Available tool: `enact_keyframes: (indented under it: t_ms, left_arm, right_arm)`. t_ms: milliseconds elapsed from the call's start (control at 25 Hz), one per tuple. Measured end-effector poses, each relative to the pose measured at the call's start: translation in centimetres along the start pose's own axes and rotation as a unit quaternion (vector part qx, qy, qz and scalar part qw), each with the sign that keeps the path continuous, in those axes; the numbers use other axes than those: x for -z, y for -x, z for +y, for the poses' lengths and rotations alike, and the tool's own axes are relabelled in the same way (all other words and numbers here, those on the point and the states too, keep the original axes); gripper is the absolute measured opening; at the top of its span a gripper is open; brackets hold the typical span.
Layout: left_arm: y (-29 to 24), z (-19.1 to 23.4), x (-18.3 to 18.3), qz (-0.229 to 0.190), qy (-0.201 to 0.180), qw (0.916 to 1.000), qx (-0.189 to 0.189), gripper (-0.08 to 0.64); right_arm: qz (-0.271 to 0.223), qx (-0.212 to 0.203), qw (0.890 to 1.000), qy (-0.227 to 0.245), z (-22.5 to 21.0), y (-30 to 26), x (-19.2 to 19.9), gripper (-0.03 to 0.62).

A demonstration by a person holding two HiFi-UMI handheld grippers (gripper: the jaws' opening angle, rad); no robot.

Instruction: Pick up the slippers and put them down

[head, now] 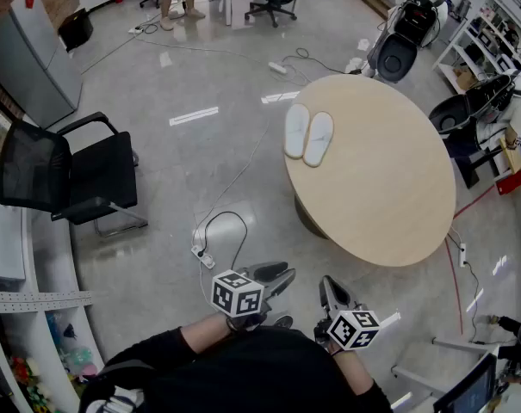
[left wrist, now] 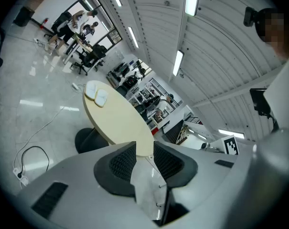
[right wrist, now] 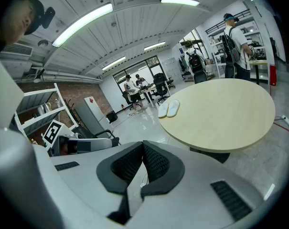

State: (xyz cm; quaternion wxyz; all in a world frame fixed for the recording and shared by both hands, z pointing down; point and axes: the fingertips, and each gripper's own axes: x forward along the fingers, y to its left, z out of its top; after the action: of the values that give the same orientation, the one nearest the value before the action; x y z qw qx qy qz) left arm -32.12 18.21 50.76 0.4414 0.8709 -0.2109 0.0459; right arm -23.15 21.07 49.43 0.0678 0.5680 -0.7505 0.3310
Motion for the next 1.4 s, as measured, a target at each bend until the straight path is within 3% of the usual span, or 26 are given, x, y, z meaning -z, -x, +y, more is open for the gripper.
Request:
enact_keyframes:
  t_ms: [240,640,920,1400]
  left_arm:
    - [2.8,-2.2,0.4,-0.001,-0.018,0.9998,0.000,0.126]
    - [1.9,-5.1,0.8,-0.010,-0.048,0.9982,-0.034,0.126]
    - [-1.0,-8.2,2.1,-0.005,-0.068,0.9970,-0.037,0.126]
    - [-4.2,-11.5,7.8,0.007,-0.041,0.9950,-0.090,0.126]
  right_arm:
    - [-0.012,-0.009,1.000,-0.003,2.7,1.7,0.5,0.015]
    - [-0.054,-0.051,0.996,-0.056,0.4,4.4,-0.6,0.015]
    - [-0.094,-0.037,0.994,-0.046,-3.2,8.1,-1.9,0.015]
    - [-0.074,-0.082,0.991,-0.076,-7.8,12.2,0.4,0.015]
